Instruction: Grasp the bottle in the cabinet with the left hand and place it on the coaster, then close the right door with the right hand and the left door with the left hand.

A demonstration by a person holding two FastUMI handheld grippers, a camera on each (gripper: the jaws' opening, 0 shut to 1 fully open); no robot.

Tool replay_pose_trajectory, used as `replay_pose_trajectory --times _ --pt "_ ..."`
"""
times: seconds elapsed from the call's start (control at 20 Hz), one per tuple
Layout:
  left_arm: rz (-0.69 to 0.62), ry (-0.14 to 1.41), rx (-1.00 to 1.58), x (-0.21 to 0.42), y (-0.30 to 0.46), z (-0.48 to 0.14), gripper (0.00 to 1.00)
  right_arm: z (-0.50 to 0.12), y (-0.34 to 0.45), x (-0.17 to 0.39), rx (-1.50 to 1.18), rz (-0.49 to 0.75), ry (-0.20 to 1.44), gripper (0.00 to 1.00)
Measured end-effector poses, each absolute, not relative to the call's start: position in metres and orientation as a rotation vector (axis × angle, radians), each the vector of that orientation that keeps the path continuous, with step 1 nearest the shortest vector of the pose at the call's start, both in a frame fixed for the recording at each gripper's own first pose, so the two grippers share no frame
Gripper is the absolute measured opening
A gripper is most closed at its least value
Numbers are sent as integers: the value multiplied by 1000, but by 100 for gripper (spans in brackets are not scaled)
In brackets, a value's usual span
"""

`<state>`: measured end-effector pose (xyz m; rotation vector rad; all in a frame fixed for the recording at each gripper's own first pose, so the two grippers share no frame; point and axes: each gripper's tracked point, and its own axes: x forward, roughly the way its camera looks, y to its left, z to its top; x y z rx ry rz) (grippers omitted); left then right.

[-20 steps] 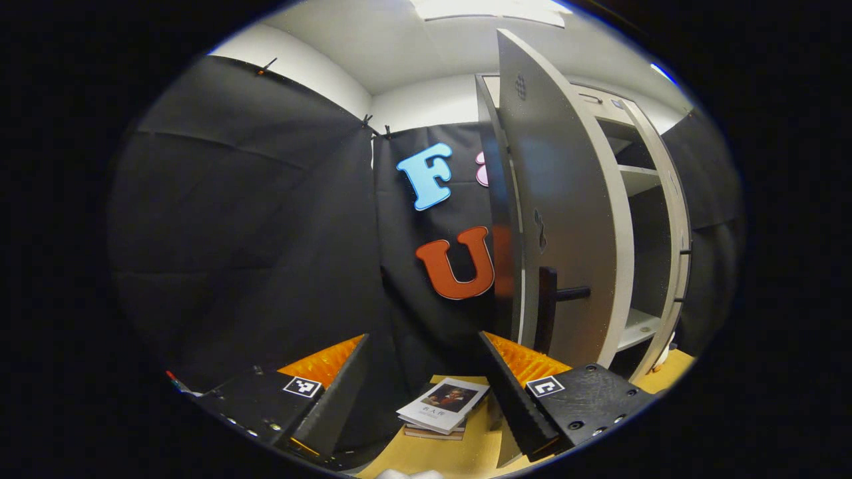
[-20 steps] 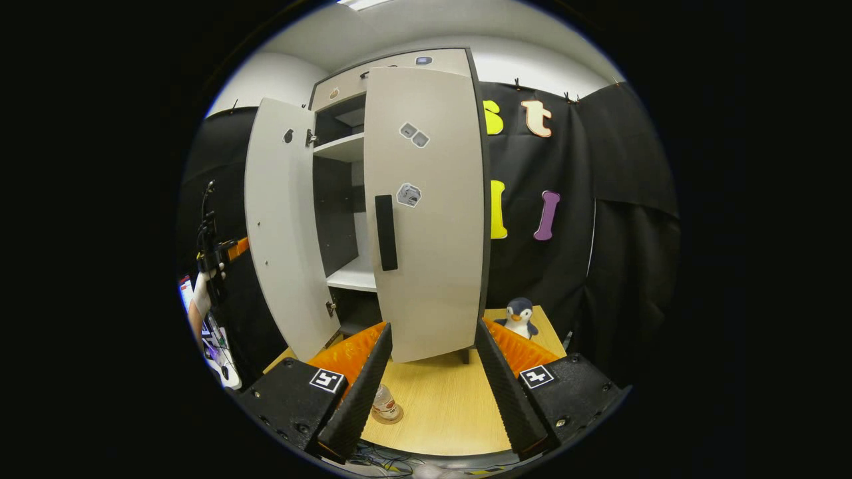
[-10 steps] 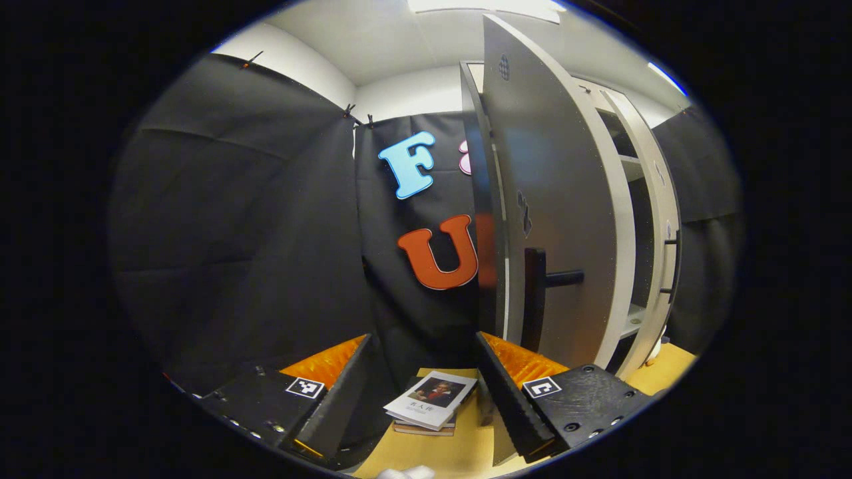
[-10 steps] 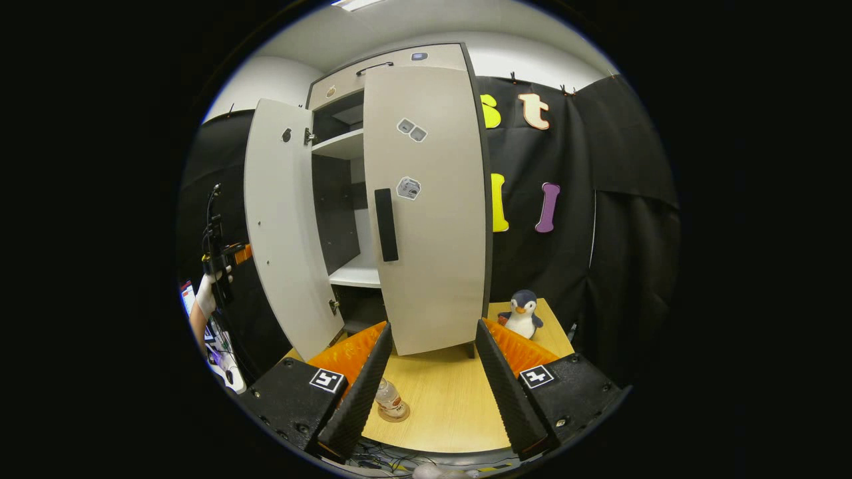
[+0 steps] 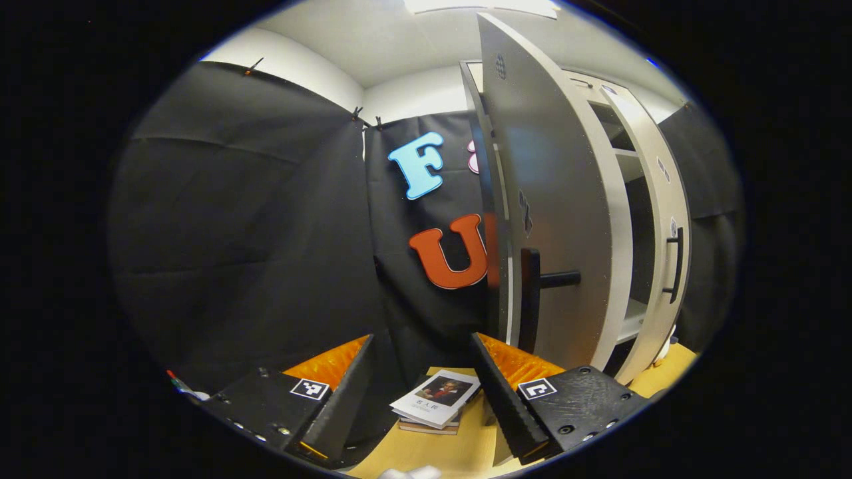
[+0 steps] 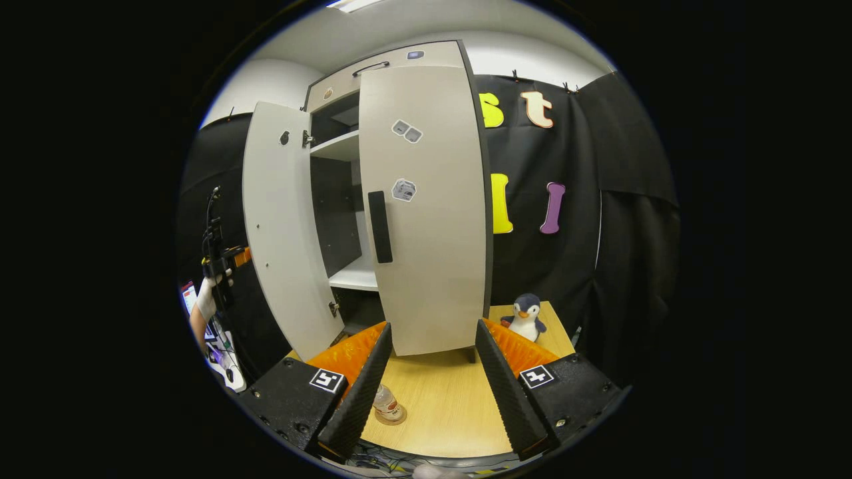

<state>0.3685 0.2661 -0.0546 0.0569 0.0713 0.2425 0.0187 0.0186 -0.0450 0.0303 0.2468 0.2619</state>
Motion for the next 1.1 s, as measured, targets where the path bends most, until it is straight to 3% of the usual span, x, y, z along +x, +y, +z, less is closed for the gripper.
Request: replay_pose_trajectory --times 0.05,0.35,0.55,0.95,1.1 --pt "243 74 58 368 262 -55 84 -45 17 21 27 269 248 78" --pt "203 89 73 366 220 -55 88 -40 3 37 27 298 245 78" --pt "178 88 33 371 196 -54 84 -39 -6 45 22 301 249 78" --pt "50 70 -56 401 120 -57 91 -37 -9 43 44 291 251 78" --pt "78 63 -49 406 121 -55 96 -33 -10 43 53 268 237 78"
